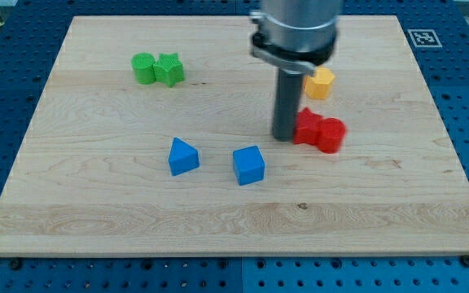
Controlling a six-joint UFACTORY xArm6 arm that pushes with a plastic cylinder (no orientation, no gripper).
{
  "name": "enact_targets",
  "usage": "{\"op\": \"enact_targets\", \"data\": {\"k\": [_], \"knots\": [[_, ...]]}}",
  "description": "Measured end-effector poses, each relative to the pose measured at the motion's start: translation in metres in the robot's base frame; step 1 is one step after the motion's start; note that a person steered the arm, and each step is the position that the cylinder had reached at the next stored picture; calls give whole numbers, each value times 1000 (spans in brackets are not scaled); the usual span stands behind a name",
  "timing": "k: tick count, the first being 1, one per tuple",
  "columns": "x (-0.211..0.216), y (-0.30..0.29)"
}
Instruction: Move blue cube and blue triangle left a bit
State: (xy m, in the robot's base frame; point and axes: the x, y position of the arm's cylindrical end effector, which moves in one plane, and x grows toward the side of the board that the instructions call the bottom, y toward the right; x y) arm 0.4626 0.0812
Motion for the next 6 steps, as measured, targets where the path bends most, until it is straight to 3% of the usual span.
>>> {"op": "enact_targets", "data": {"k": [1, 3, 6], "knots": [[1, 37], [52, 10], [61, -79]]}}
